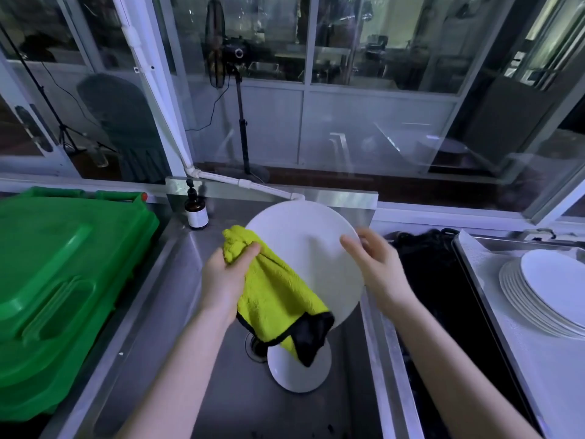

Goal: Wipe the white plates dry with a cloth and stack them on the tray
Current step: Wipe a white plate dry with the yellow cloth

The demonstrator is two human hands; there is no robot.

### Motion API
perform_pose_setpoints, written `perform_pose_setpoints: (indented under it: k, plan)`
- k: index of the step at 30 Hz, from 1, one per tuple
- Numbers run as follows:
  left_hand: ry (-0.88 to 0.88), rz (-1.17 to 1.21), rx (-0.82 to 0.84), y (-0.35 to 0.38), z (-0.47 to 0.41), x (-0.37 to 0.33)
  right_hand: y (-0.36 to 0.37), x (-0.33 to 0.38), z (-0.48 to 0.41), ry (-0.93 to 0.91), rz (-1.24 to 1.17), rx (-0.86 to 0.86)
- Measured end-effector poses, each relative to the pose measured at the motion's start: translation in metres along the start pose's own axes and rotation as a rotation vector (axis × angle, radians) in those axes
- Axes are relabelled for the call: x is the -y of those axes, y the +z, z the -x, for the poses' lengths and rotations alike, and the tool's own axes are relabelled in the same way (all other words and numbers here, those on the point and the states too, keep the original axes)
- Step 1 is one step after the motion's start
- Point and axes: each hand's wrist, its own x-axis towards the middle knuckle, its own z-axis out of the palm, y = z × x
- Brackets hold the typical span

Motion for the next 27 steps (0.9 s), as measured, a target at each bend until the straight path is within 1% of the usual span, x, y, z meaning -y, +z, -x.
perform_pose_setpoints:
  k: [3, 4, 5, 7, 9, 11, 12, 13, 16, 17, 18, 20, 22, 24, 27]
  plan:
    - [0.252, -0.292, 0.200, 0.005, -0.003, -0.019, -0.004, 0.025, -0.020, -0.151, 0.379, 0.208]
    - [0.333, -0.375, 0.280, 0.008, -0.002, -0.025, 0.000, 0.031, -0.022, -0.208, 0.488, 0.286]
    - [0.399, -0.434, 0.358, 0.012, -0.001, -0.030, 0.006, 0.035, -0.021, -0.259, 0.546, 0.347]
    - [0.445, -0.459, 0.465, 0.015, 0.002, -0.033, 0.017, 0.036, -0.017, -0.350, 0.538, 0.380]
    - [0.396, -0.427, 0.469, 0.014, 0.004, -0.029, 0.016, 0.031, -0.013, -0.391, 0.489, 0.347]
    - [0.335, -0.369, 0.372, 0.008, 0.002, -0.019, 0.011, 0.026, -0.009, -0.347, 0.469, 0.266]
    - [0.275, -0.295, 0.296, 0.005, 0.000, -0.012, 0.009, 0.021, -0.007, -0.301, 0.440, 0.186]
    - [0.188, -0.190, 0.224, 0.003, 0.000, -0.006, 0.009, 0.015, -0.003, -0.232, 0.354, 0.081]
    - [-0.108, 0.131, 0.078, 0.006, 0.008, 0.013, 0.022, 0.000, 0.012, 0.073, -0.156, -0.280]
    - [-0.176, 0.195, 0.042, 0.009, 0.013, 0.019, 0.029, -0.004, 0.016, 0.146, -0.266, -0.363]
    - [-0.213, 0.223, 0.014, 0.011, 0.017, 0.024, 0.033, -0.007, 0.019, 0.180, -0.296, -0.398]
    - [-0.227, 0.213, -0.003, 0.009, 0.017, 0.029, 0.033, -0.011, 0.019, 0.175, -0.211, -0.332]
    - [-0.177, 0.141, 0.024, 0.002, 0.013, 0.026, 0.019, -0.006, 0.012, 0.106, -0.086, -0.198]
    - [-0.052, -0.017, 0.082, -0.003, 0.008, 0.017, 0.001, 0.008, -0.001, -0.002, 0.080, -0.062]
    - [0.185, -0.293, 0.305, 0.000, 0.004, -0.004, -0.006, 0.032, -0.017, -0.164, 0.449, 0.276]
